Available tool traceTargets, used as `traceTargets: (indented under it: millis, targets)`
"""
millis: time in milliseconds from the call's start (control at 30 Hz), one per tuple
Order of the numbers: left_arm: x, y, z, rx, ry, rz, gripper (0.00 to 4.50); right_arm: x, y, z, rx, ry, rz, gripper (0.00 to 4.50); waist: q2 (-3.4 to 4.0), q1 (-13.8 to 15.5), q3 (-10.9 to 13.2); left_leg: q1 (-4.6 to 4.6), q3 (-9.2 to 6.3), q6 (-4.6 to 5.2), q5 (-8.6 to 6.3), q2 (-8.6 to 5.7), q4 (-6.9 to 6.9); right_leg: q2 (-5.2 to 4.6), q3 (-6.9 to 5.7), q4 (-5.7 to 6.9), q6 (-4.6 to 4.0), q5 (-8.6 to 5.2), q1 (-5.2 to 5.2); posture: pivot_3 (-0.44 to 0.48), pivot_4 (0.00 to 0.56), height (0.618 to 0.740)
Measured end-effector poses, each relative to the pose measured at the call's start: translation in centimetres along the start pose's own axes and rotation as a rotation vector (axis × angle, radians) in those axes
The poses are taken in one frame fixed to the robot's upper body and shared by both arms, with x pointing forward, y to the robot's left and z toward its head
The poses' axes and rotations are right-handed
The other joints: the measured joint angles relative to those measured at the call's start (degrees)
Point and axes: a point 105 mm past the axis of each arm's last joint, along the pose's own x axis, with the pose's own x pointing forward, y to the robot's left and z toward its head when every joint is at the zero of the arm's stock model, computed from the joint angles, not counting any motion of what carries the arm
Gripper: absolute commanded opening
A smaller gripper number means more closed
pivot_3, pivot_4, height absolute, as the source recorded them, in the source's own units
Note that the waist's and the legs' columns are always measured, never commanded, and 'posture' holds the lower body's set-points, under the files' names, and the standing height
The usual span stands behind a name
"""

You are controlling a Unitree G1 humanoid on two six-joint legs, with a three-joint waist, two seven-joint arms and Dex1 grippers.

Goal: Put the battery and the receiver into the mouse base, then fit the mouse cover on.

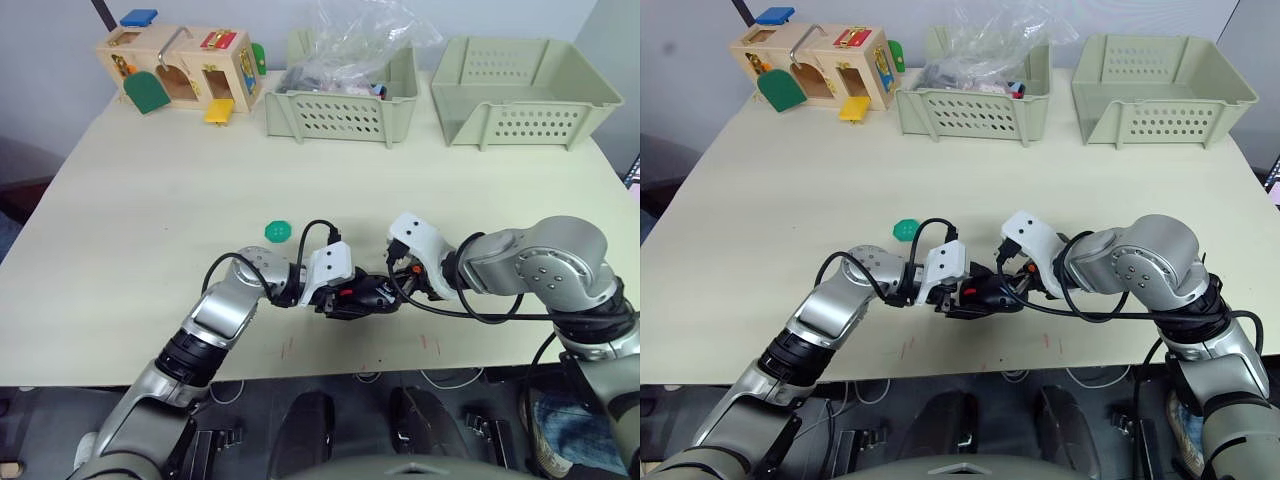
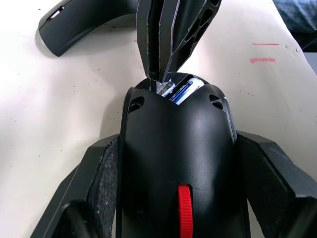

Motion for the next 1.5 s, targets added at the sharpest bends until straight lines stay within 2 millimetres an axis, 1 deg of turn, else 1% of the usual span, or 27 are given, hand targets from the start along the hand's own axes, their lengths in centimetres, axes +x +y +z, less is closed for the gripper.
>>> traceTargets:
  millis: [167, 400, 633, 733, 867, 900, 967, 1000, 1100, 1167, 1200, 1233, 1300, 1367, 1400, 1467, 1500]
  targets:
    - [0.1, 0.0, 0.1, 0.000, -0.004, -0.002, 2.96, 0.0, 0.1, 0.1, -0.027, 0.019, -0.002, 0.00, 0.00, 0.07, 0.00, -0.03, 0.01, 0.00, 0.00, 0.00, 0.00, -0.01, 0.00, -0.02, 0.00, 0.00, -0.01, 0.000, 0.150, 0.740]
    - [0.1, 0.0, 0.1, 0.000, -0.004, -0.001, 2.96, 0.1, 0.1, 0.2, -0.021, 0.036, 0.012, 0.00, 0.00, 0.01, 0.00, -0.02, 0.01, 0.00, 0.00, 0.00, 0.00, -0.01, 0.00, -0.02, 0.00, 0.00, -0.01, 0.000, 0.150, 0.740]
    - [0.2, 0.0, 0.1, 0.000, -0.006, 0.001, 2.96, 0.3, 0.2, 0.9, -0.088, 0.122, 0.016, 0.00, 0.02, -0.07, 0.00, -0.01, 0.03, 0.00, 0.00, 0.00, 0.00, -0.01, 0.02, 0.00, 0.00, 0.00, -0.03, 0.000, 0.150, 0.740]
    - [0.2, -0.1, 0.1, 0.001, -0.007, 0.000, 2.96, 0.3, 0.1, 1.0, -0.085, 0.154, 0.028, 0.00, 0.02, -0.07, 0.00, -0.01, 0.02, 0.00, 0.00, 0.01, 0.00, 0.00, 0.01, 0.00, 0.00, 0.00, -0.03, 0.000, 0.150, 0.740]
    - [0.3, -0.1, 0.1, 0.002, -0.006, 0.001, 2.96, 0.5, 0.3, 0.6, -0.052, 0.179, 0.070, 1.36, 0.03, -0.04, -0.02, -0.01, 0.04, 0.00, 0.00, 0.01, 0.00, -0.01, 0.02, -0.01, 0.00, 0.00, -0.03, 0.000, 0.150, 0.740]
    - [0.3, -0.1, 0.0, 0.003, -0.004, 0.002, 2.96, 0.5, 0.2, 0.6, -0.046, 0.177, 0.068, 1.86, 0.02, -0.04, -0.03, 0.01, 0.03, 0.00, 0.00, 0.01, 0.00, -0.01, 0.01, 0.00, 0.00, 0.00, -0.01, 0.000, 0.150, 0.740]
    - [0.3, 0.0, 0.0, 0.003, -0.004, 0.004, 2.96, 0.4, -0.3, 0.6, -0.022, 0.177, 0.050, 2.68, 0.02, -0.05, -0.02, 0.01, 0.04, 0.00, 0.00, 0.01, 0.00, -0.01, 0.02, 0.00, 0.00, 0.01, -0.01, 0.000, 0.150, 0.740]
    - [0.3, 0.0, 0.1, 0.004, -0.005, 0.004, 2.96, 0.2, -0.7, 0.5, -0.001, 0.178, 0.044, 2.68, 0.03, -0.04, -0.02, 0.00, 0.03, 0.00, 0.00, 0.01, 0.00, -0.01, 0.01, 0.01, -0.01, 0.01, -0.02, 0.000, 0.150, 0.740]
    - [0.3, 0.0, 0.1, 0.005, -0.006, 0.003, 2.96, -0.5, -0.7, 0.7, -0.004, 0.156, 0.054, 2.68, 0.04, 0.03, -0.01, -0.04, 0.01, 0.00, 0.00, 0.02, 0.00, -0.01, 0.00, 0.00, -0.01, 0.00, -0.04, 0.000, 0.150, 0.740]
    - [0.4, 0.0, 0.1, 0.005, -0.007, 0.004, 2.96, -1.9, -0.8, 1.1, -0.023, 0.117, 0.050, 2.68, 0.04, 0.19, -0.01, -0.09, -0.01, 0.00, 0.00, 0.01, 0.00, -0.03, -0.01, -0.04, 0.00, 0.01, -0.05, 0.000, 0.150, 0.740]
    - [0.4, 0.0, 0.1, 0.006, -0.007, 0.003, 2.96, -2.9, -0.9, 1.5, -0.030, 0.077, 0.045, 2.68, 0.04, 0.24, -0.01, -0.10, -0.01, 0.00, 0.00, 0.02, 0.00, -0.04, -0.01, -0.06, 0.00, 0.01, -0.05, 0.000, 0.150, 0.740]
    - [0.5, 0.0, 0.2, 0.006, -0.007, 0.002, 2.96, -4.5, -1.0, 1.9, -0.051, 0.008, 0.030, 2.68, 0.03, 0.36, -0.01, -0.10, -0.01, 0.01, 0.00, 0.02, 0.00, -0.05, -0.02, -0.08, 0.00, 0.01, -0.04, 0.000, 0.150, 0.740]
    - [0.4, 0.0, 0.1, 0.006, -0.005, 0.003, 2.96, -5.3, -0.9, 2.2, -0.074, -0.028, 0.019, 2.68, 0.03, 0.28, -0.02, -0.07, -0.01, 0.01, 0.00, 0.02, 0.00, -0.04, -0.01, -0.09, 0.00, 0.01, -0.03, 0.000, 0.150, 0.740]
    - [0.4, 0.1, 0.1, 0.006, -0.003, 0.006, 2.96, -5.8, -0.3, 2.3, -0.099, -0.101, 0.029, 2.68, 0.02, 0.24, -0.02, -0.05, -0.03, 0.01, 0.00, 0.02, 0.00, -0.02, -0.03, -0.07, 0.00, 0.00, -0.01, 0.000, 0.150, 0.740]
    - [0.5, 0.1, 0.2, 0.007, -0.002, 0.005, 2.96, -5.9, 0.2, 1.8, -0.094, -0.204, 0.036, 2.68, -0.02, 0.40, -0.05, -0.05, -0.11, 0.01, 0.00, 0.03, -0.01, 0.01, -0.09, -0.08, -0.01, 0.00, 0.04, 0.000, 0.150, 0.740]
    - [0.4, 0.1, 0.2, 0.007, 0.000, 0.006, 2.96, -5.7, 0.5, 0.9, -0.079, -0.295, 0.026, 2.68, 0.01, 0.42, -0.03, -0.05, -0.03, 0.00, 0.00, 0.01, 0.00, -0.02, -0.01, -0.07, 0.01, 0.01, 0.03, 0.000, 0.150, 0.740]
    - [0.3, 0.2, 0.1, 0.007, 0.002, 0.007, 2.96, -5.8, 0.5, 0.5, -0.086, -0.306, 0.019, 2.68, 0.01, 0.42, -0.03, -0.04, -0.01, 0.00, 0.00, 0.00, 0.02, -0.02, 0.00, -0.07, 0.01, 0.01, 0.03, 0.000, 0.150, 0.740]
